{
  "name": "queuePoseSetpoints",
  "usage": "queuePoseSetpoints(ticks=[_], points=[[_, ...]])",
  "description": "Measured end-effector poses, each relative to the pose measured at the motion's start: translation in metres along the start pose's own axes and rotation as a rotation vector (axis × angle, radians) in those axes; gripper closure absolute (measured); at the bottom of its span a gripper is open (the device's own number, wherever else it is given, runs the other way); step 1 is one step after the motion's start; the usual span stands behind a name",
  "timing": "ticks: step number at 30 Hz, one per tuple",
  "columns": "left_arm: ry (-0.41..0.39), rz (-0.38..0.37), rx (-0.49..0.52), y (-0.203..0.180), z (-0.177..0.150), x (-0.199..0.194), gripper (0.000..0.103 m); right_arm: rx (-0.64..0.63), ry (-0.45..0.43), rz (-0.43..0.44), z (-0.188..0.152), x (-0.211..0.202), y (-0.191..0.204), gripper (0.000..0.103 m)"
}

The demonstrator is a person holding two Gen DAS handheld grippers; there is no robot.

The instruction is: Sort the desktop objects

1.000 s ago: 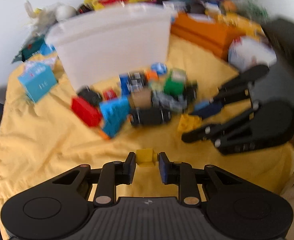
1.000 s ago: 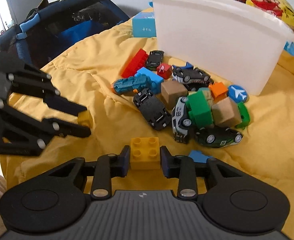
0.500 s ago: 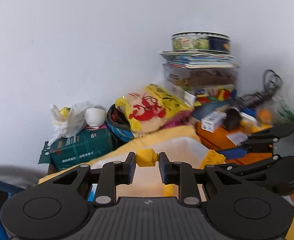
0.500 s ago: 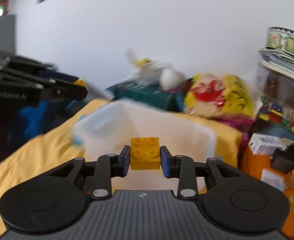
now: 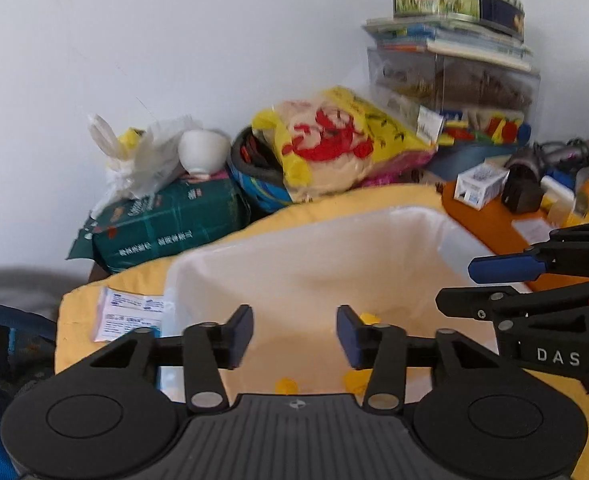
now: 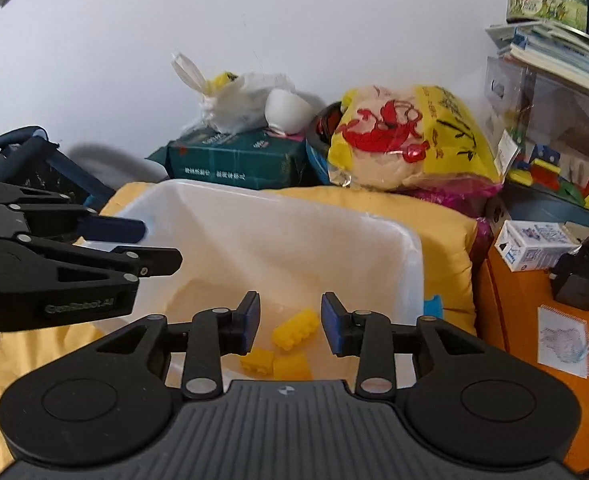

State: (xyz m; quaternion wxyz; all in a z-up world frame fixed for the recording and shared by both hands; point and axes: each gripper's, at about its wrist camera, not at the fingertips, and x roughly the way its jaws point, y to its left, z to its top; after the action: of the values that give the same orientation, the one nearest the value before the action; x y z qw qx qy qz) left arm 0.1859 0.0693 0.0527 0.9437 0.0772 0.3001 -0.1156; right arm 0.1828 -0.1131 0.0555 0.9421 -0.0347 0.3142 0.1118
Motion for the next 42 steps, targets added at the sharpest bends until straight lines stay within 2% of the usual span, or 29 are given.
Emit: queuePoseSetpoints(ticks=[1, 5, 11, 15, 17, 19, 21, 25, 27, 29, 33, 37, 39, 42], points=[[-0.013, -0.002, -0.007, 0.001, 0.000, -0.007, 0.051, -0.005, -0.011, 0.004, 0.001, -0.006, 0.002, 0.062], [-0.050, -0.010, -0.060, 0.000, -0.006, -0.042, 0.034, -0.019, -0.058, 0.019, 0.003, -0.030, 0.002, 0.054], [-0.031, -0.052, -0.150, -0.007, -0.039, -0.085, 0.033, -0.025, -0.071, 0.061, -0.016, -0.066, 0.004, 0.045], [0.023, -0.026, -0.096, -0.029, -0.073, -0.096, 0.033, -0.047, -0.037, 0.080, -0.047, -0.075, 0.008, 0.037], [0.089, -0.045, -0.083, -0.037, -0.092, -0.091, 0.033, -0.064, 0.006, 0.077, -0.068, -0.074, 0.010, 0.037], [0.167, -0.076, -0.119, -0.040, -0.112, -0.086, 0.033, -0.082, 0.038, 0.099, -0.088, -0.075, 0.010, 0.039], [0.206, -0.083, -0.142, -0.046, -0.133, -0.085, 0.033, -0.130, 0.064, 0.095, -0.107, -0.079, 0.012, 0.039], [0.252, -0.091, -0.083, -0.063, -0.166, -0.086, 0.033, -0.219, 0.118, 0.100, -0.140, -0.086, 0.017, 0.042], [0.276, -0.094, -0.064, -0.070, -0.177, -0.086, 0.033, -0.267, 0.168, 0.101, -0.153, -0.084, 0.022, 0.055], [0.296, -0.102, -0.066, -0.074, -0.184, -0.085, 0.033, -0.319, 0.192, 0.116, -0.164, -0.082, 0.029, 0.060], [0.313, -0.124, -0.069, -0.080, -0.190, -0.084, 0.035, -0.386, 0.213, 0.121, -0.182, -0.073, 0.043, 0.062], [0.299, -0.116, -0.068, -0.079, -0.189, -0.085, 0.035, -0.239, 0.222, 0.121, -0.176, -0.057, 0.030, 0.068], [0.301, -0.111, -0.066, -0.078, -0.188, -0.084, 0.035, -0.105, 0.238, 0.137, -0.169, -0.049, 0.015, 0.077], [0.297, -0.115, -0.059, -0.075, -0.184, -0.074, 0.035, 0.020, 0.240, 0.204, -0.160, -0.044, -0.002, 0.077]])
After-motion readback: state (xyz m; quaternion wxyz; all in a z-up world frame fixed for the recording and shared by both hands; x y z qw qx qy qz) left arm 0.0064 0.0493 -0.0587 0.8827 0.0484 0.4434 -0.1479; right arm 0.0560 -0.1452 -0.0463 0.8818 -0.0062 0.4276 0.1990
